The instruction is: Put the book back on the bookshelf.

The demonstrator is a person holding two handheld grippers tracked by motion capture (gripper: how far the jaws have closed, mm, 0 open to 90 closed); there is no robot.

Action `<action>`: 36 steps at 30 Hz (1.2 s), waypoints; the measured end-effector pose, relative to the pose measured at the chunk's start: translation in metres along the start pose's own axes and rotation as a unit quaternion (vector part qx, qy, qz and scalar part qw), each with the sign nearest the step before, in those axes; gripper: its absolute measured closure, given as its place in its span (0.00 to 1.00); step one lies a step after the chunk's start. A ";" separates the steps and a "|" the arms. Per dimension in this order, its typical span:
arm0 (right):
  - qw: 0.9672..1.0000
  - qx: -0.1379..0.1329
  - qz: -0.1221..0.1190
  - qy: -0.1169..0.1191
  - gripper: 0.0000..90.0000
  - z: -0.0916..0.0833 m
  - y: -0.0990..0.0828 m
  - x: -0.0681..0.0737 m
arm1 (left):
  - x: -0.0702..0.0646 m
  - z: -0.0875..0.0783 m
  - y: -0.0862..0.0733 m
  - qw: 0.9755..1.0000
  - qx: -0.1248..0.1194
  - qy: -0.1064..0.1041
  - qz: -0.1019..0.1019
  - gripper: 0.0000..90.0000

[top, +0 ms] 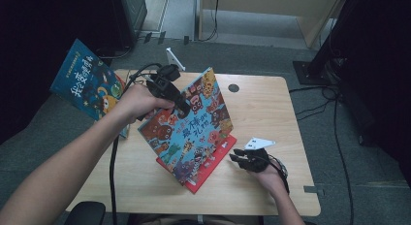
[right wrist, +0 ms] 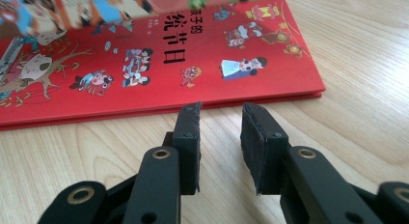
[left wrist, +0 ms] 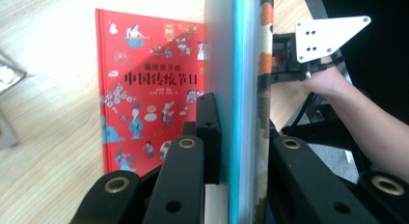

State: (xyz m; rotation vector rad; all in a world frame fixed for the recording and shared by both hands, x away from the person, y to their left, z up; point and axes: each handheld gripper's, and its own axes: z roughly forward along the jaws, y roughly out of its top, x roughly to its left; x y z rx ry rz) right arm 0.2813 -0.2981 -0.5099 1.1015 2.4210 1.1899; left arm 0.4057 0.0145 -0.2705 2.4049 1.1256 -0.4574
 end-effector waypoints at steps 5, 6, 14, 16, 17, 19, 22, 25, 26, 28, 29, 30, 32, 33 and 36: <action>1.000 -0.001 -0.001 0.004 0.73 0.005 0.005 0.002 | 0.009 -0.014 -0.012 1.000 -0.018 -0.002 -0.011 0.90; 1.000 -0.004 0.000 0.005 0.73 0.006 0.006 0.002 | 0.011 -0.016 -0.015 1.000 -0.020 -0.001 -0.015 0.90; 1.000 -0.015 0.001 0.008 0.69 0.018 0.017 0.000 | 0.024 -0.029 -0.037 0.999 -0.029 0.004 -0.034 0.90; 1.000 -0.011 0.000 0.004 0.65 0.021 0.021 -0.001 | 0.028 -0.034 -0.044 0.999 -0.032 0.005 -0.039 0.90; 1.000 -0.017 0.000 -0.001 0.65 0.022 0.023 -0.001 | 0.030 -0.036 -0.048 0.998 -0.037 0.005 -0.044 0.91; 1.000 -0.018 0.004 -0.003 0.64 0.025 0.026 -0.002 | 0.034 -0.041 -0.056 0.998 -0.040 0.007 -0.054 0.91; 1.000 -0.021 0.006 -0.005 0.60 0.030 0.028 -0.004 | 0.040 -0.049 -0.067 0.997 -0.048 0.014 -0.064 0.90; 1.000 -0.014 0.015 -0.009 0.57 0.037 0.034 -0.006 | 0.048 -0.059 -0.084 0.995 -0.060 0.018 -0.078 0.90; 1.000 -0.014 0.015 -0.009 0.57 0.037 0.034 -0.006 | 0.048 -0.059 -0.084 0.995 -0.060 0.018 -0.078 0.90; 1.000 -0.012 0.012 -0.007 0.56 0.043 0.037 -0.007 | 0.051 -0.064 -0.092 0.994 -0.065 0.020 -0.087 0.91; 1.000 -0.012 0.012 -0.007 0.56 0.043 0.037 -0.007 | 0.052 -0.066 -0.095 0.993 -0.070 0.022 -0.091 0.91; 1.000 -0.014 0.009 -0.007 0.57 0.045 0.038 -0.007 | 0.052 -0.068 -0.099 0.993 -0.070 0.023 -0.092 0.90; 1.000 -0.021 0.006 -0.007 0.56 0.048 0.039 -0.007 | 0.055 -0.072 -0.106 0.992 -0.074 0.024 -0.100 0.90; 1.000 -0.022 0.007 -0.007 0.56 0.049 0.039 -0.007 | 0.056 -0.074 -0.110 0.991 -0.076 0.025 -0.104 0.91; 1.000 -0.026 0.007 -0.002 0.52 0.052 0.041 -0.008 | 0.059 -0.080 -0.120 0.989 -0.085 0.028 -0.115 0.90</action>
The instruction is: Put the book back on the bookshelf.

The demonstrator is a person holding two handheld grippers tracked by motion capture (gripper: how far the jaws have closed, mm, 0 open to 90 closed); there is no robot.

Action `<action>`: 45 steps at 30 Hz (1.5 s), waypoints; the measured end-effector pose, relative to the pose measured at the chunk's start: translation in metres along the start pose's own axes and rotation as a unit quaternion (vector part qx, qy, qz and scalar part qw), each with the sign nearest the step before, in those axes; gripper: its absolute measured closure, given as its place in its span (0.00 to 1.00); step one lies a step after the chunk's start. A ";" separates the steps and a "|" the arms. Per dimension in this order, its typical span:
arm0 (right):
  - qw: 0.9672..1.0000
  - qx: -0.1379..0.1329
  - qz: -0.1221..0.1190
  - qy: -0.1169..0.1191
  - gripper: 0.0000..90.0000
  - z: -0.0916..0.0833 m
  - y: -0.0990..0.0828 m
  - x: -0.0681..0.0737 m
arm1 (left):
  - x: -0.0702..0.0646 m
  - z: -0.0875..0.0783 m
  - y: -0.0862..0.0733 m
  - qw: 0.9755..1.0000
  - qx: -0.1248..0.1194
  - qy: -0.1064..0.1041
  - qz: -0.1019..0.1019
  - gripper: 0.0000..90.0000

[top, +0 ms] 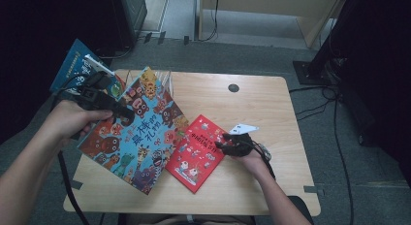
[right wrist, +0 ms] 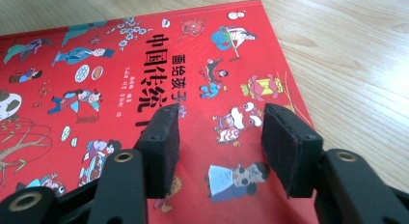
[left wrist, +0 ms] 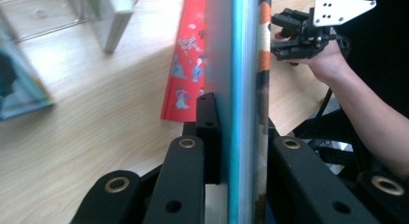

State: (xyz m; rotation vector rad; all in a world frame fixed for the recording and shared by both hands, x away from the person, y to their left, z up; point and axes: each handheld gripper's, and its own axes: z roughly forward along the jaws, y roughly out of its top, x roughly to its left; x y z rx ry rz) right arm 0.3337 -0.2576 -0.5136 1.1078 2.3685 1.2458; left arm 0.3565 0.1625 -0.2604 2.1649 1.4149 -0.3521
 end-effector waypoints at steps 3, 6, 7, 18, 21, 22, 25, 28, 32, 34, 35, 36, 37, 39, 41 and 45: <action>1.000 -0.003 -0.018 0.007 0.46 0.005 0.002 0.000 | 0.009 -0.010 -0.011 1.000 -0.010 0.004 -0.014 0.90; 1.000 -0.004 -0.031 0.005 0.45 0.008 0.003 0.000 | 0.014 -0.015 -0.016 1.000 -0.017 0.004 -0.024 0.90; 0.999 -0.004 -0.038 0.006 0.44 0.009 0.004 0.001 | 0.017 -0.018 -0.019 0.999 -0.023 0.003 -0.029 0.90; 0.999 -0.004 -0.046 0.008 0.43 0.014 0.006 0.000 | 0.046 -0.054 -0.051 0.996 -0.059 0.003 -0.072 0.90; 0.999 -0.005 -0.045 0.009 0.43 0.014 0.006 -0.001 | 0.050 -0.062 -0.057 0.995 -0.064 0.002 -0.080 0.90; 0.999 -0.005 -0.045 0.009 0.43 0.014 0.006 -0.001 | 0.051 -0.065 -0.059 0.994 -0.067 0.002 -0.083 0.90; 0.999 -0.005 -0.046 0.009 0.43 0.014 0.006 0.000 | 0.054 -0.073 -0.065 0.994 -0.071 -0.001 -0.087 0.90; 0.999 -0.005 -0.045 0.009 0.43 0.014 0.006 -0.001 | 0.057 -0.082 -0.071 0.993 -0.079 0.001 -0.090 0.90; 0.999 -0.006 -0.045 0.010 0.43 0.014 0.006 -0.001 | 0.060 -0.094 -0.080 0.991 -0.086 0.005 -0.101 0.90; 0.999 -0.006 -0.045 0.009 0.43 0.014 0.006 -0.001 | 0.062 -0.099 -0.083 0.990 -0.091 0.011 -0.104 0.90; 0.999 -0.006 -0.045 0.009 0.43 0.014 0.006 -0.001 | 0.062 -0.102 -0.084 0.990 -0.093 0.015 -0.105 0.90; 0.999 -0.006 -0.044 0.009 0.43 0.014 0.006 -0.001 | 0.064 -0.104 -0.083 0.989 -0.095 0.018 -0.109 0.90; 0.999 -0.006 -0.045 0.009 0.43 0.014 0.006 -0.001 | 0.065 -0.106 -0.083 0.989 -0.092 0.024 -0.111 0.90; 0.999 -0.005 -0.045 0.008 0.43 0.014 0.007 0.000 | 0.068 -0.110 -0.078 0.989 -0.089 0.041 -0.112 0.90; 0.999 -0.005 -0.046 0.008 0.43 0.014 0.007 0.000 | 0.069 -0.111 -0.077 0.989 -0.087 0.046 -0.112 0.90; 0.999 -0.007 -0.045 0.009 0.43 0.015 0.007 -0.001 | 0.076 -0.113 -0.072 0.987 -0.086 0.056 -0.127 0.90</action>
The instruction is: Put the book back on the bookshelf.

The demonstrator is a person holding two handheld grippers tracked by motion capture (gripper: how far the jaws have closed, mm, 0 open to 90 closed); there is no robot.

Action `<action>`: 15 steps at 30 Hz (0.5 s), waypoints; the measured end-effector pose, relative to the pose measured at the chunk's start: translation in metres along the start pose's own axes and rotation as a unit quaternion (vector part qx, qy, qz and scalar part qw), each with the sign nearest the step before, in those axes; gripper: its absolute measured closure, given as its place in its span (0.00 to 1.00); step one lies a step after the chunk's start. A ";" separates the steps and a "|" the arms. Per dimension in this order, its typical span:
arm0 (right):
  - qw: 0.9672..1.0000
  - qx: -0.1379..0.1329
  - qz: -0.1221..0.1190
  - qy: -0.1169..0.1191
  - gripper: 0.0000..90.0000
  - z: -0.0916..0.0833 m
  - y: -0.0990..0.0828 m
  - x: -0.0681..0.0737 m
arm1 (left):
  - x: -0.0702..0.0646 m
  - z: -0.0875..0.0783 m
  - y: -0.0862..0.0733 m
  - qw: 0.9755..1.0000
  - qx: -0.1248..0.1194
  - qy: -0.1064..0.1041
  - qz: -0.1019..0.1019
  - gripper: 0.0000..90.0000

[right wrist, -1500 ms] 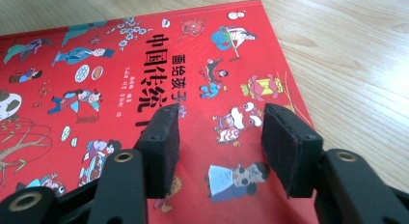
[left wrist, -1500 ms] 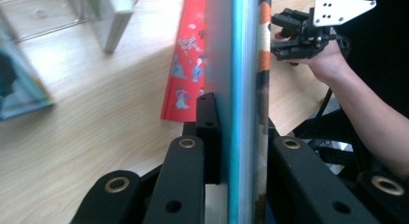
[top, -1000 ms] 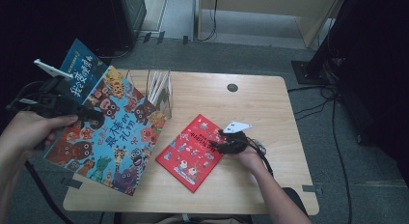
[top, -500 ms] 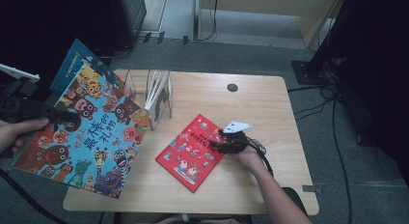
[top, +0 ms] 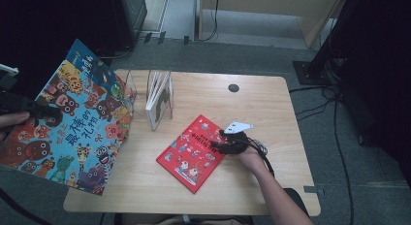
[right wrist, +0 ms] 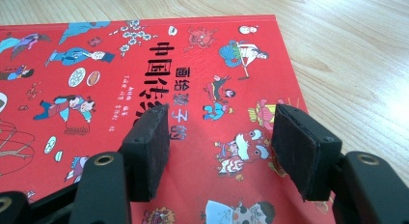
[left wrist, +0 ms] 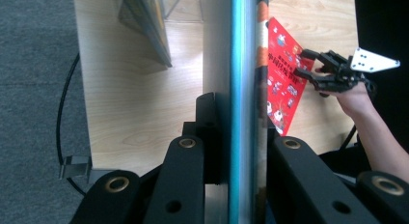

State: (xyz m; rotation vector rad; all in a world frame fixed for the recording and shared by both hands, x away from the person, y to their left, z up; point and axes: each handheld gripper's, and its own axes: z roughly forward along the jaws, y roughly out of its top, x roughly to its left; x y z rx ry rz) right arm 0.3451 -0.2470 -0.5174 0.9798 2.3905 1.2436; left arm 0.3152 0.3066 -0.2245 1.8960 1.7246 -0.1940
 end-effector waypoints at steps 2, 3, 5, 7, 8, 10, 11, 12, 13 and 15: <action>1.000 0.001 -0.002 -0.001 0.43 0.000 0.000 0.000 | 0.001 0.000 0.003 1.000 0.000 0.004 -0.001 0.90; 1.000 0.001 -0.002 -0.001 0.43 0.000 0.000 0.000 | 0.002 -0.001 0.004 1.000 0.001 0.006 -0.003 0.90; 1.000 0.001 -0.003 -0.001 0.43 0.000 0.000 0.000 | 0.004 -0.001 0.007 1.000 0.002 0.009 -0.008 0.90; 1.000 0.001 -0.002 0.000 0.43 0.000 0.000 0.000 | 0.005 -0.001 0.009 1.000 0.000 0.011 -0.012 0.90; 1.000 0.001 -0.003 -0.001 0.43 0.000 0.000 0.000 | 0.005 -0.001 0.010 1.000 0.001 0.011 -0.012 0.90; 1.000 0.001 -0.003 -0.001 0.43 0.000 0.000 0.000 | 0.007 -0.002 0.012 1.000 -0.003 0.012 -0.015 0.90; 1.000 0.001 -0.003 -0.001 0.43 0.000 0.000 0.000 | 0.008 -0.003 0.013 1.000 -0.004 0.012 -0.018 0.90; 1.000 0.000 -0.003 0.000 0.43 0.000 0.000 0.000 | 0.008 -0.004 0.014 1.000 -0.006 0.013 -0.020 0.90; 1.000 0.001 -0.004 0.000 0.43 0.000 0.000 0.000 | 0.008 -0.005 0.016 1.000 -0.006 0.015 -0.020 0.90; 1.000 0.000 -0.004 0.000 0.43 0.000 0.000 0.000 | 0.007 -0.006 0.019 0.999 -0.007 0.019 -0.024 0.90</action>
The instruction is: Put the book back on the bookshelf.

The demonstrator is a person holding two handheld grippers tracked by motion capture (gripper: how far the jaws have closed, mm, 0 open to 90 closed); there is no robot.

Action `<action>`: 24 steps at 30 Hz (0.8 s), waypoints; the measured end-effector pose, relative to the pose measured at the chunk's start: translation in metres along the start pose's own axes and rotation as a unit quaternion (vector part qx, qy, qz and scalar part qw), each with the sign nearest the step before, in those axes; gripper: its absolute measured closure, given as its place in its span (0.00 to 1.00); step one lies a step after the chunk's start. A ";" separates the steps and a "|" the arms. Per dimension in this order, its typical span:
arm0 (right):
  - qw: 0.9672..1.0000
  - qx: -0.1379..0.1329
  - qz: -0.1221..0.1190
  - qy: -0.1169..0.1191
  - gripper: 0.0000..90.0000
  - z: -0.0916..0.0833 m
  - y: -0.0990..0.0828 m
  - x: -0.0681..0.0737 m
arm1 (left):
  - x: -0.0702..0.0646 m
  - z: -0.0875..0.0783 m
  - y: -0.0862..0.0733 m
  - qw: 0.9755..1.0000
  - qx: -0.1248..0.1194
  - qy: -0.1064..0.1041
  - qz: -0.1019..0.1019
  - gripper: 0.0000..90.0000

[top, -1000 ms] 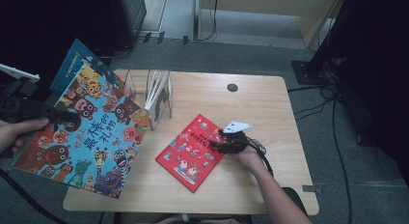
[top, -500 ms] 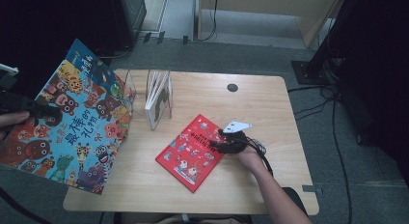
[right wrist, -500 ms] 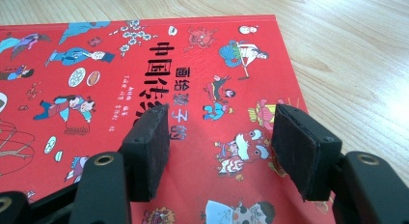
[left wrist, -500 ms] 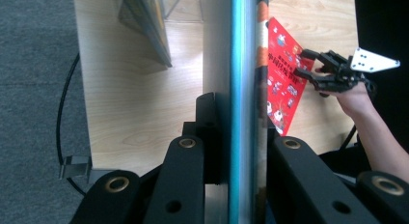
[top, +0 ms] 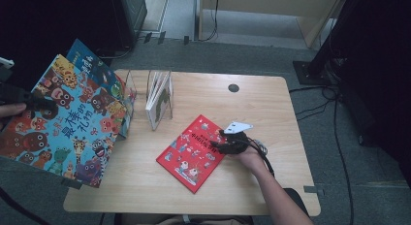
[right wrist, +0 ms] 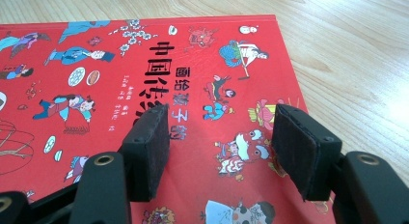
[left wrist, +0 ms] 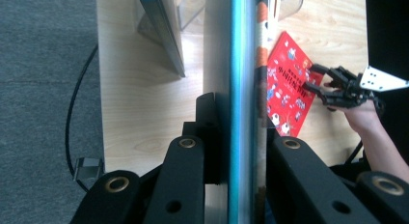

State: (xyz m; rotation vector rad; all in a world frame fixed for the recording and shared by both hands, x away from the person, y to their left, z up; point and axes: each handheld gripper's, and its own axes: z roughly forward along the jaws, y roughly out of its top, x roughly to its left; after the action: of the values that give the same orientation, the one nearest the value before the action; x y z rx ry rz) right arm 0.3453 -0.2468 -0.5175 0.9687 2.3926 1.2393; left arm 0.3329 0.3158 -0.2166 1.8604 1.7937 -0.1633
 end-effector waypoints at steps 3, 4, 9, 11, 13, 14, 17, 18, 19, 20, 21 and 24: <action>1.000 0.000 0.001 -0.001 0.43 0.000 0.000 0.000 | -0.001 -0.002 0.008 1.000 0.001 0.006 0.000 0.90; 1.000 0.000 0.001 -0.001 0.43 0.000 0.000 0.000 | -0.001 -0.002 0.011 1.000 -0.001 0.008 -0.002 0.90; 1.000 0.000 0.000 0.000 0.43 0.000 0.000 0.000 | -0.001 -0.002 0.024 1.000 0.000 0.010 -0.009 0.90; 1.000 0.000 0.000 -0.001 0.43 0.000 0.000 0.000 | -0.001 -0.001 0.027 1.000 0.006 0.015 -0.009 0.90; 1.000 0.000 0.000 -0.001 0.43 0.000 0.000 0.000 | -0.005 -0.001 0.030 1.000 0.004 0.024 -0.007 0.90; 1.000 0.000 0.000 -0.001 0.43 0.000 0.000 0.000 | -0.007 -0.002 0.031 1.000 0.007 0.028 -0.001 0.90; 1.000 -0.002 -0.001 -0.001 0.43 0.000 0.000 0.000 | -0.009 -0.010 0.035 1.000 -0.006 0.023 -0.011 0.90; 1.000 -0.002 -0.001 -0.001 0.43 0.000 0.000 0.000 | -0.009 -0.010 0.035 1.000 -0.006 0.023 -0.011 0.90; 1.000 -0.002 0.000 -0.001 0.43 0.000 0.000 0.000 | -0.008 -0.008 0.040 1.000 -0.008 0.024 -0.014 0.90; 1.000 -0.002 0.000 -0.001 0.43 0.000 0.000 0.000 | -0.008 -0.008 0.040 1.000 -0.008 0.024 -0.014 0.90; 1.000 -0.002 0.000 -0.002 0.43 0.000 0.000 0.000 | -0.008 -0.005 0.043 1.000 -0.010 0.025 -0.014 0.90; 1.000 -0.001 -0.001 -0.002 0.43 0.000 0.000 0.001 | -0.007 0.004 0.053 0.999 -0.015 0.032 -0.019 0.90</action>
State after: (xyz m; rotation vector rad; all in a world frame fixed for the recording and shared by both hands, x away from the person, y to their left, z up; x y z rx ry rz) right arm 0.3450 -0.2463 -0.5177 0.9681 2.3881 1.2385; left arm 0.3839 0.3095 -0.2012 1.8300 1.8658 -0.0926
